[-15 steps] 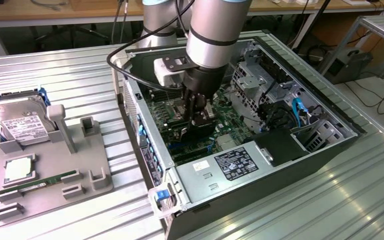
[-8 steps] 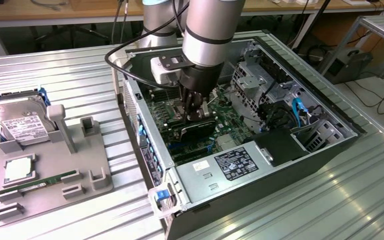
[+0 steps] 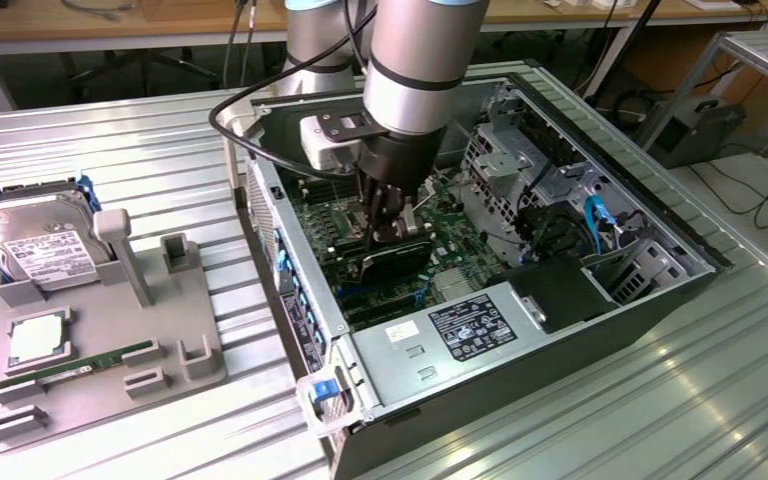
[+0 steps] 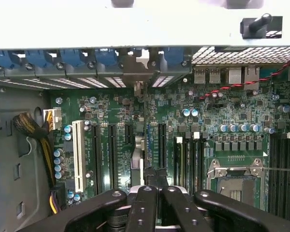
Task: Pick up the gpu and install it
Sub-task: 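Insert the gpu into the slot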
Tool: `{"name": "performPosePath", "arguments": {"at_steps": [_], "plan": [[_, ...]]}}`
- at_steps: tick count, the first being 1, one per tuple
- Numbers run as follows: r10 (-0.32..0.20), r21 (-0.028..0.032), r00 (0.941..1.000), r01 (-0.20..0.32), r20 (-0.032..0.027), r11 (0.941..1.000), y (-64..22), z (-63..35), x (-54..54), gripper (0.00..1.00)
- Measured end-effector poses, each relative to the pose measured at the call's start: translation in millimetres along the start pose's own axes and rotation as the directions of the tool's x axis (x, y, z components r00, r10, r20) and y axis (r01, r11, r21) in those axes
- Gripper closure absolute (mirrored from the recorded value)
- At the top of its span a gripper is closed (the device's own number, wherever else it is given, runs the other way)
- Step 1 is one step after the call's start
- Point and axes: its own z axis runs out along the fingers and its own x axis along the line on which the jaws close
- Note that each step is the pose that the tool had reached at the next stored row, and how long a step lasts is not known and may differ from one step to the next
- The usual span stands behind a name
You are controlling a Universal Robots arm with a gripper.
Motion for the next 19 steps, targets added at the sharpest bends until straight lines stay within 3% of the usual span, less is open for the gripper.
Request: {"name": "performPosePath", "arguments": {"at_steps": [13,19], "plan": [[-0.01,-0.0011,0.9999,0.01,-0.0068,1.0,5.4,0.1,2.4,0.89],[-0.01,-0.0014,0.9999,0.01,-0.0075,0.9999,5.4,6.0,3.3,0.89]]}}
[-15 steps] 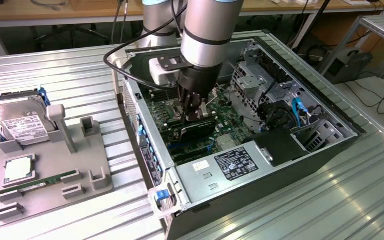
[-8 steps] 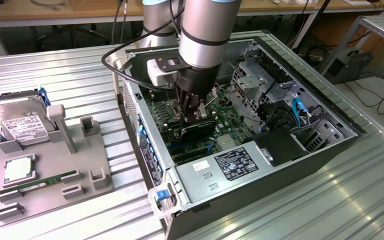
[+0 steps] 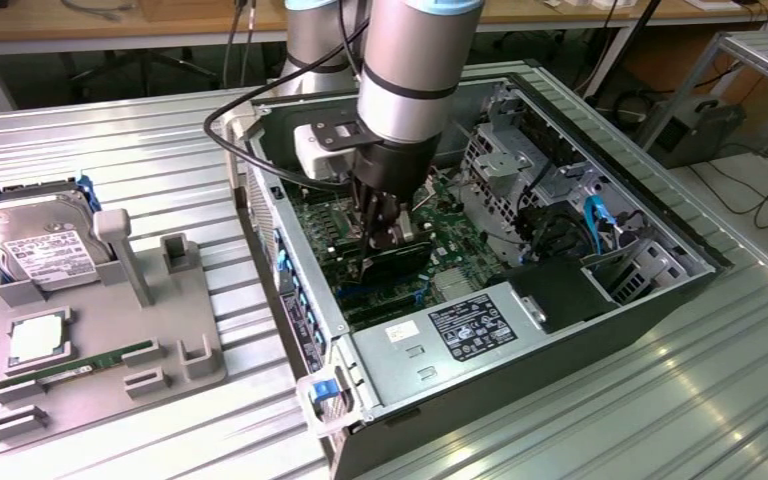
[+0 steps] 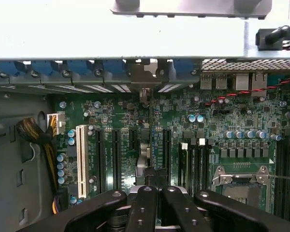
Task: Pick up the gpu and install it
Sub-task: 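Insert the gpu into the slot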
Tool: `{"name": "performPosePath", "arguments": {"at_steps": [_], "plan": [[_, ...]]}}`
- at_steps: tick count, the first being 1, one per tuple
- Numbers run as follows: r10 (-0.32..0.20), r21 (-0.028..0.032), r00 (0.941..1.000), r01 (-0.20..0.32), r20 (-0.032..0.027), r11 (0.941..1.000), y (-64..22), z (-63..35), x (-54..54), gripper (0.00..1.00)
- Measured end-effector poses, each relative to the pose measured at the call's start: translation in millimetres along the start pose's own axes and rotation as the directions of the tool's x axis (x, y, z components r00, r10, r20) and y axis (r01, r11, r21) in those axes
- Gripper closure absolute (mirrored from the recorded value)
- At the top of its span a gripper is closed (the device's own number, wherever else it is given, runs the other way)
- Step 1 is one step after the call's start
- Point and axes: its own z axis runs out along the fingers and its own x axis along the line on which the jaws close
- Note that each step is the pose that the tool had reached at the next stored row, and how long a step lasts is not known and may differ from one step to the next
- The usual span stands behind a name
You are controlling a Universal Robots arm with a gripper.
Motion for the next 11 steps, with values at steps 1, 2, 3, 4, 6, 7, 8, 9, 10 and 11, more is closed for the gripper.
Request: {"name": "performPosePath", "arguments": {"at_steps": [1,2,3,4,6,7,8,9,10,11], "plan": [[0.0,-0.0001,1.0,0.0,-0.0002,1.0,0.1,1.1,0.0,0.89],[0.0,0.0,1.0,0.0,0.0,1.0,0.1,1.8,0.0,0.89],[0.0,0.0008,1.0,0.0,0.0013,1.0,0.0,2.7,-0.1,0.89],[0.0,0.0006,1.0,0.0,0.0012,1.0,0.1,3.0,-0.1,0.89],[0.0,0.0003,1.0,0.0,0.0006,1.0,0.3,3.1,-0.1,0.89],[0.0,0.0003,1.0,0.0,0.0005,1.0,0.6,3.1,-0.1,0.89],[0.0,0.0003,1.0,0.0,0.0005,1.0,1.0,3.1,-0.1,0.89],[0.0,0.0004,1.0,0.0,0.0007,1.0,1.7,3.2,0.0,0.89],[0.0,0.0003,1.0,0.0,0.0005,1.0,2.7,3.2,0.1,0.89],[0.0,0.0003,1.0,0.0,0.0005,1.0,3.8,3.2,0.2,0.89]]}}
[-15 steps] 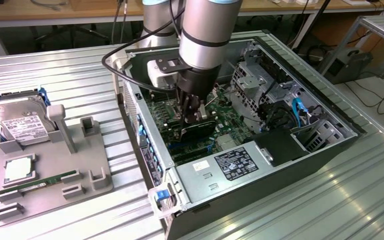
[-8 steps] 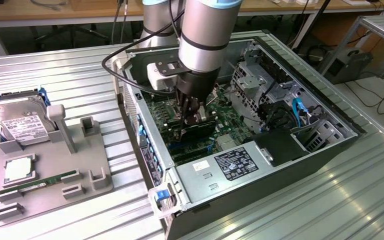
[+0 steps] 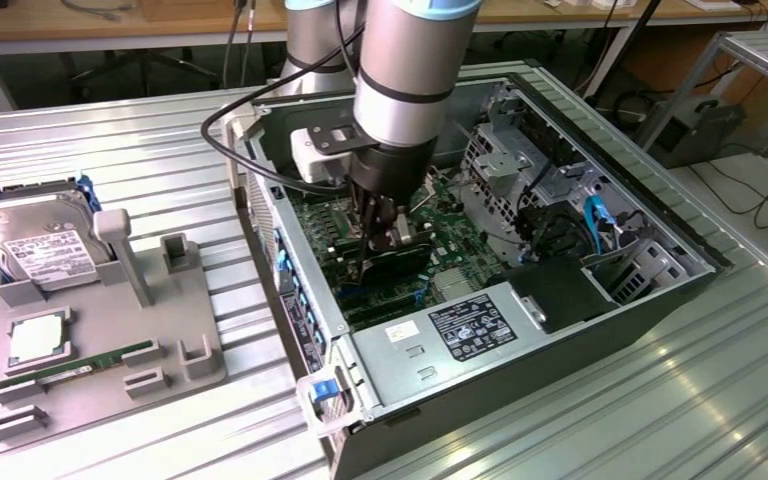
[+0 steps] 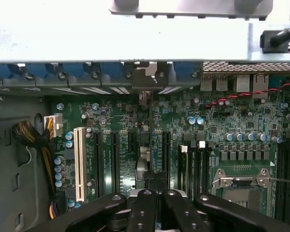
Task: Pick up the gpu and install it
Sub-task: 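Insert the gpu into the slot, then press down on the gpu until it lock into place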
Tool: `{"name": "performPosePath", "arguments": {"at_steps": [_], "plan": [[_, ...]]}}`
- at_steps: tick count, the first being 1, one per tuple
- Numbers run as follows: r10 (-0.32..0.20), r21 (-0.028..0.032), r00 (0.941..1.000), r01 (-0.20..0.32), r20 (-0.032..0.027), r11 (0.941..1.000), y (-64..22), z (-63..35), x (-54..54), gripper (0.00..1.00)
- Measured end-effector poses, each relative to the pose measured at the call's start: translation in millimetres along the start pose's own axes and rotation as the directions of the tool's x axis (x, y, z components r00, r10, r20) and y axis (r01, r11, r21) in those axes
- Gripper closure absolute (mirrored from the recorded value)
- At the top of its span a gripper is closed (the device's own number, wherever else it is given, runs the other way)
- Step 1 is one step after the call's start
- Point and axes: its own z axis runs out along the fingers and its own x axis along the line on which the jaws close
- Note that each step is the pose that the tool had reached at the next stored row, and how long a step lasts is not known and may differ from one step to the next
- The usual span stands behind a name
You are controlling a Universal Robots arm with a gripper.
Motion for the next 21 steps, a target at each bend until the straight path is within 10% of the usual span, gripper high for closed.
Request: {"name": "performPosePath", "arguments": {"at_steps": [7,14,21], "plan": [[0.0,0.0002,1.0,0.0,0.0008,1.0,3.3,-3.1,0.0,0.89],[0.0,0.0,1.0,0.0,0.0002,1.0,3.6,-43.6,-0.3,0.89],[0.0,0.0,1.0,0.0,0.0002,1.0,3.6,-43.7,-0.3,0.89]]}}
